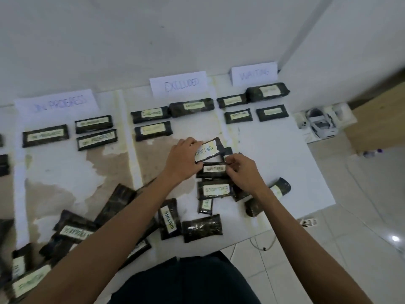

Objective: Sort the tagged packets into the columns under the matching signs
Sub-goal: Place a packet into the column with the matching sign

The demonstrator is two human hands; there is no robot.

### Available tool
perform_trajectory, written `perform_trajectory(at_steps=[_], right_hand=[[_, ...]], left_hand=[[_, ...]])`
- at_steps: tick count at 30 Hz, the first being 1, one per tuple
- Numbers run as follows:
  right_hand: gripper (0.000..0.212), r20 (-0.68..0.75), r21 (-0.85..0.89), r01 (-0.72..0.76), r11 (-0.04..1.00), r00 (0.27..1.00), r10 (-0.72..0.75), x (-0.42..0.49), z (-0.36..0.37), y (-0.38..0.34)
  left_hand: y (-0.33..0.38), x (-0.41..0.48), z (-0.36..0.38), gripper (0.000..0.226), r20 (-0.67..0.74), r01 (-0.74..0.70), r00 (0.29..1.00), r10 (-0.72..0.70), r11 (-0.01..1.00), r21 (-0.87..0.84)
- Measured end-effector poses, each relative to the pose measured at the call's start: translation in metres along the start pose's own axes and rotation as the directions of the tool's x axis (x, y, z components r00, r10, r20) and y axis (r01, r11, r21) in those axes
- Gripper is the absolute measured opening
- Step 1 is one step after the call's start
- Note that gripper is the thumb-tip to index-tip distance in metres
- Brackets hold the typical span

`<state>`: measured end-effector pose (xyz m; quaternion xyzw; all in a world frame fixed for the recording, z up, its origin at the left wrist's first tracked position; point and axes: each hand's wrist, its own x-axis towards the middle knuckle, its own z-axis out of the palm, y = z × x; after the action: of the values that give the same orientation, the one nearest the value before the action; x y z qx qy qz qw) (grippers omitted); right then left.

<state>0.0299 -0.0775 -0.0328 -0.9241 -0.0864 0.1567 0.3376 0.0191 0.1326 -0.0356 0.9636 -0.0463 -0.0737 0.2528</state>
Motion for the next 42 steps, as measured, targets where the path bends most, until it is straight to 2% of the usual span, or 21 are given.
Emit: perform_trajectory(at_steps=[6,12,16,20,26,29,31,34,37,40,42], right_hand=[[0.020,-0.082,0.017,-0.122,0.992,0.989,0.123,0.007,-0.023,0.041],[0.034,-0.107,0.066,-0.182,0.981,0.976,0.189,0.014,-0.024,0.076],[0.043,-0.076,0.085,-0.168,0.982,0.982,0.174,0.021,-0.026,0.090],[0.043,-0.078,0.091,-0.130,0.987,0.987,0.137,0.021,-0.028,0.102],[0.044,-0.060,0.104,-0.100,0.990,0.993,0.106,0.023,-0.033,0.106],[0.053,0.006,0.130,-0.083,0.988,0.997,0.083,0.026,-0.036,0.098],[0.068,0.110,0.118,-0.065,0.991,0.993,0.052,0.029,-0.039,0.092],[0.088,0.263,-0.001,0.014,1.000,0.965,-0.013,0.035,-0.037,0.085],[0.094,0.314,-0.111,0.008,0.994,0.949,0.027,0.038,-0.034,0.080],[0.087,0.296,-0.042,-0.090,0.995,0.950,0.099,0.040,-0.041,0.069],[0.060,0.283,0.037,-0.162,0.986,0.948,0.145,0.040,-0.051,0.064]], left_hand=[[0.034,0.066,0.027,0.061,0.074,-0.024,0.997,0.021,0.999,0.044],[0.067,0.125,0.062,0.062,0.099,-0.072,0.993,0.067,0.996,0.057],[0.086,0.154,0.080,0.063,0.095,-0.088,0.992,0.082,0.995,0.056],[0.098,0.168,0.093,0.061,0.114,-0.087,0.991,0.076,0.991,0.101],[0.099,0.170,0.095,0.057,0.063,-0.084,0.995,0.078,0.990,0.111],[0.097,0.162,0.087,0.055,0.011,-0.086,0.996,0.086,0.996,0.025],[0.094,0.151,0.078,0.050,-0.030,-0.073,0.997,0.073,0.997,-0.025],[0.085,0.123,0.066,0.042,-0.019,-0.022,1.000,0.020,0.993,-0.112],[0.074,0.087,0.060,0.037,0.032,0.033,0.999,-0.028,0.980,-0.196],[0.067,0.054,0.055,0.035,0.064,0.076,0.996,-0.062,0.966,-0.246],[0.064,0.035,0.050,0.035,0.096,0.104,0.992,-0.078,0.945,-0.311]])
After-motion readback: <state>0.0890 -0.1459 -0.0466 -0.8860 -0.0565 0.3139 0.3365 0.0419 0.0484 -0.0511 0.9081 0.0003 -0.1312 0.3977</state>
